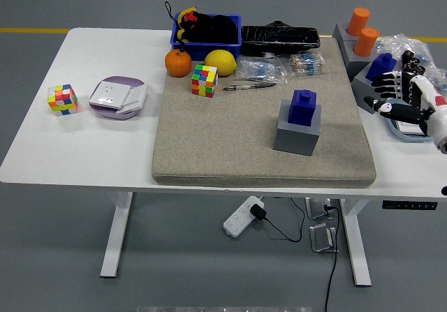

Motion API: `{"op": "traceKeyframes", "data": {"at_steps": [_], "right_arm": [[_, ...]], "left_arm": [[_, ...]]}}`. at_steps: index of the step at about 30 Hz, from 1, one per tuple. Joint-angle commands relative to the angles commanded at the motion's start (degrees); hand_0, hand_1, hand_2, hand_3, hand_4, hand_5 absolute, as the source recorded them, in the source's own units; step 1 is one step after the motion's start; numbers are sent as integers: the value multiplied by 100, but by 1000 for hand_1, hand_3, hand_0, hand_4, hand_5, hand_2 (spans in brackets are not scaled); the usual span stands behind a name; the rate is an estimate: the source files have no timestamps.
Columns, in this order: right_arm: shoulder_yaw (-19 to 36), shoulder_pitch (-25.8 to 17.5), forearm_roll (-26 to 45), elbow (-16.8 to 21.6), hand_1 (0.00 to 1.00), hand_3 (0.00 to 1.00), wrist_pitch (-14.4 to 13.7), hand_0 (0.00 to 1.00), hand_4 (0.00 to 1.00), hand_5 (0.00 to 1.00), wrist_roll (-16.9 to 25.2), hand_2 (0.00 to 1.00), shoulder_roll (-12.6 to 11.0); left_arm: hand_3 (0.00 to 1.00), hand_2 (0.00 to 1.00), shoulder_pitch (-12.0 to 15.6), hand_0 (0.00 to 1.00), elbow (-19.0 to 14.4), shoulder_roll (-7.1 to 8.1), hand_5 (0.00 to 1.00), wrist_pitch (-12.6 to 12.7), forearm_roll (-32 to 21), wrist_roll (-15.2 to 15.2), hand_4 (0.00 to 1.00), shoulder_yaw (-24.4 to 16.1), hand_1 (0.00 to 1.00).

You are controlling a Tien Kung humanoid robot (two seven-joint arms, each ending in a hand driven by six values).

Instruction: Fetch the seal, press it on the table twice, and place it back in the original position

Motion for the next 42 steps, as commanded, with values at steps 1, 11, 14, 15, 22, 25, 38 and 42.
{"op": "traceKeyframes", "data": {"at_steps": [1, 11, 14, 15, 22, 25, 38, 42], "right_arm": [[-44, 24, 2, -8, 667, 659, 10, 725, 877, 117, -4, 669, 17], [-751, 399, -38, -157, 772, 801, 104, 807, 998, 78, 20, 785, 256], [-900, 492, -41, -181, 772, 801, 107, 807, 998, 78, 36, 785, 318], [-923, 507, -44, -183, 772, 801, 110, 807, 998, 78, 36, 785, 328], [-1251, 668, -41, -203, 802, 823, 98, 829, 998, 87, 29, 816, 363], [-1385, 731, -56, -230, 811, 831, 42, 840, 998, 81, 38, 822, 374], [-1528, 869, -65, -352, 780, 811, -185, 818, 983, 41, 179, 800, 416], [-1433, 839, -82, -345, 777, 804, -193, 815, 968, 22, 184, 793, 400]], "left_arm": [[721, 683, -1, 717, -1, 0, 238, 1, 1, -1, 636, -1, 692], [721, 683, -21, 717, -11, -18, 237, -3, -11, 0, 635, 26, 692], [721, 683, -22, 717, -5, -18, 237, -3, -27, 2, 635, 45, 692], [721, 683, -22, 717, -4, -18, 237, -3, -29, 2, 635, 48, 692], [720, 682, -36, 717, -1, -24, 238, -2, -54, 0, 634, 78, 692], [721, 683, -49, 717, -5, -31, 238, -5, -54, -1, 635, 85, 692], [721, 683, -64, 717, -5, -26, 237, -3, -41, 1, 635, 91, 692], [721, 683, -46, 717, 7, -36, 237, -9, -64, 7, 634, 117, 692]]}}
